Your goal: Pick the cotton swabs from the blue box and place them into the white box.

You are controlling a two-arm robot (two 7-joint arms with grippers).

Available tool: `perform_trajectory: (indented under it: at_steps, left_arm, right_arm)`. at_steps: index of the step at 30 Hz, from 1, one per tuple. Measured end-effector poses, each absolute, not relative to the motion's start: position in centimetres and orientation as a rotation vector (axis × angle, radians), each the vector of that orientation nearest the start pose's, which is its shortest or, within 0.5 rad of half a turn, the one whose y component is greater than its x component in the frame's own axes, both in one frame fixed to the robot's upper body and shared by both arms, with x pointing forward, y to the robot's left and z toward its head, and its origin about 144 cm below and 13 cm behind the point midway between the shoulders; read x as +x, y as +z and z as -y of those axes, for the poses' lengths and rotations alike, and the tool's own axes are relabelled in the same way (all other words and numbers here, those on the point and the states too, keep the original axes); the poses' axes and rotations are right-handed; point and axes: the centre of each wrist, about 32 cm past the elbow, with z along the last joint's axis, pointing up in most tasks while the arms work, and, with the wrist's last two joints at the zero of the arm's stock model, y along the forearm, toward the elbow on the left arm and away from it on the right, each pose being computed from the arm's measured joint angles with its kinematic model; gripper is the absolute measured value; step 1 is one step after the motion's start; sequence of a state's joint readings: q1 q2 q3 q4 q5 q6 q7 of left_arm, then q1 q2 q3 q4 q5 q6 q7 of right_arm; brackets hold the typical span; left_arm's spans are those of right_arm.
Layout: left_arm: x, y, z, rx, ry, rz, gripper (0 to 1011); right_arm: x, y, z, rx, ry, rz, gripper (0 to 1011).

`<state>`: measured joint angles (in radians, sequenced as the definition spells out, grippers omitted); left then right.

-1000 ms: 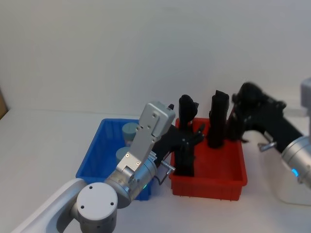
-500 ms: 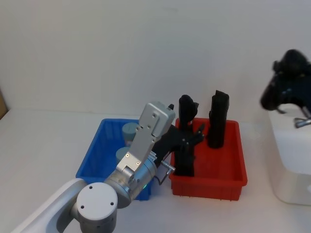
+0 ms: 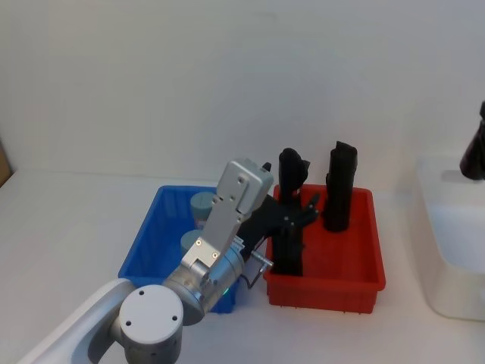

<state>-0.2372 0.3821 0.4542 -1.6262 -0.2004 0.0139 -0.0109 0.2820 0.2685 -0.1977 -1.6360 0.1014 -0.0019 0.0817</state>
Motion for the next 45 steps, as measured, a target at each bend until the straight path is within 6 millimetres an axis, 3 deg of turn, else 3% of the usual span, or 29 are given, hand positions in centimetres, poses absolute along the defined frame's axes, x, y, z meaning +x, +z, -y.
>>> perform_trajectory:
  at_steps: [19, 23, 28, 39, 45]
  left_arm:
    - [49.2, 120.4, -19.8, 0.061, 1.124, 0.268, 1000]
    - [49.2, 120.4, -19.8, 0.061, 1.124, 0.268, 1000]
    - [49.2, 120.5, -19.9, 0.064, 1.125, 0.269, 1000]
    - [48.3, 121.0, -21.1, 0.107, 1.185, 0.275, 1000]
    - [47.2, 121.2, -22.3, 0.146, 1.262, 0.271, 999]
  right_arm:
    - [53.1, 124.0, 24.7, 0.026, -1.322, 0.326, 351]
    - [53.2, 123.9, 24.7, 0.023, -1.327, 0.323, 434]
    - [53.4, 123.8, 24.8, 0.018, -1.333, 0.319, 630]
    - [53.5, 123.6, 24.8, 0.015, -1.339, 0.317, 941]
    - [53.5, 123.6, 24.8, 0.014, -1.340, 0.316, 1002]
